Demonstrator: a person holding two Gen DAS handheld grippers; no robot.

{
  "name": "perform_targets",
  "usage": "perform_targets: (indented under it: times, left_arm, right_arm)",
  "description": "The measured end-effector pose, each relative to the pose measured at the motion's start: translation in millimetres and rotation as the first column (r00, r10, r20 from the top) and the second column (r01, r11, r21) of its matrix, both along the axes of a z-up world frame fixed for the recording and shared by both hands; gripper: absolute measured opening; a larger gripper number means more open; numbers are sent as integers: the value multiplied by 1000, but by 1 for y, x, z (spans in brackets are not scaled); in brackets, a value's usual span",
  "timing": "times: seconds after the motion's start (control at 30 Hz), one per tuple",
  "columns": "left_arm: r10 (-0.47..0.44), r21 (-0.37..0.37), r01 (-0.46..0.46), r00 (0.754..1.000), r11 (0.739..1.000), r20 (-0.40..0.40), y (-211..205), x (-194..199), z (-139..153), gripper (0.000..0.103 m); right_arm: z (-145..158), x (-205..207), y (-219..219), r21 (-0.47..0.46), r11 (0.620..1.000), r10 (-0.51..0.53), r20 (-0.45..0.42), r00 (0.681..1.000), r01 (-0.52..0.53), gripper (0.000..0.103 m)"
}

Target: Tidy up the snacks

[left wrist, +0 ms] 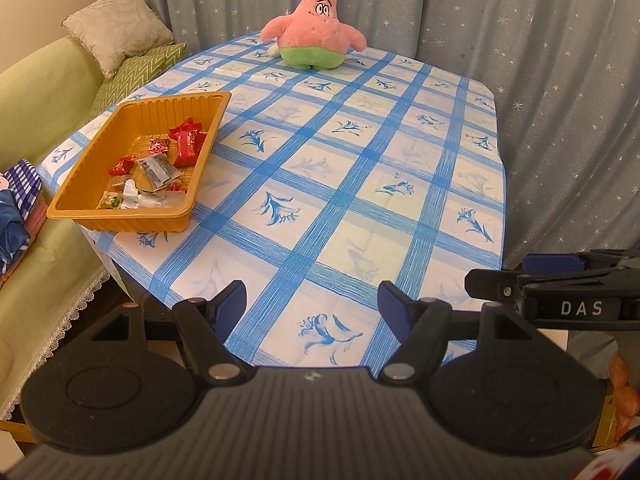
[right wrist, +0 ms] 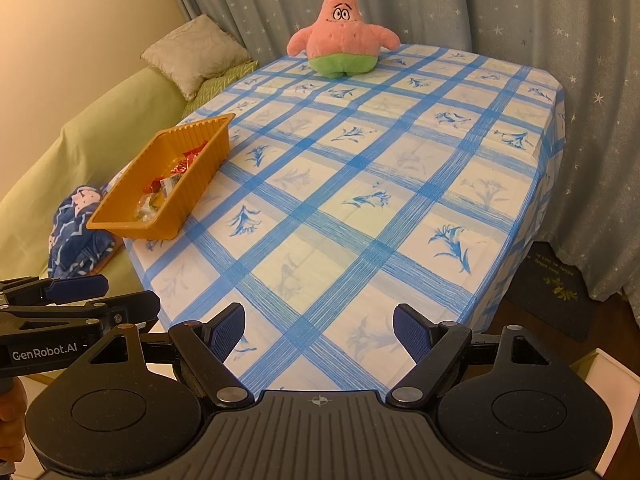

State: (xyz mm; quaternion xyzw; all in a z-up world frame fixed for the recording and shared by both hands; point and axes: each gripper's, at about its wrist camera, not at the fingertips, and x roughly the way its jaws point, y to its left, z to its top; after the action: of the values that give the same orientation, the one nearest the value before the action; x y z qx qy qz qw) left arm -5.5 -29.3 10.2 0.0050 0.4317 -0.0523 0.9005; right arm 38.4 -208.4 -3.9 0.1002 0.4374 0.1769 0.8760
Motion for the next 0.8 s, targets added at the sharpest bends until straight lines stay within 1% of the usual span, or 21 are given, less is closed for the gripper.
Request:
perform_targets:
  times: [0.8]
  left_arm:
    - [0,2,0,1000,1000,2,-3,1,1,70]
  right_arm:
    - [0,1,-3,2,1000,-1,0,1000,1,81]
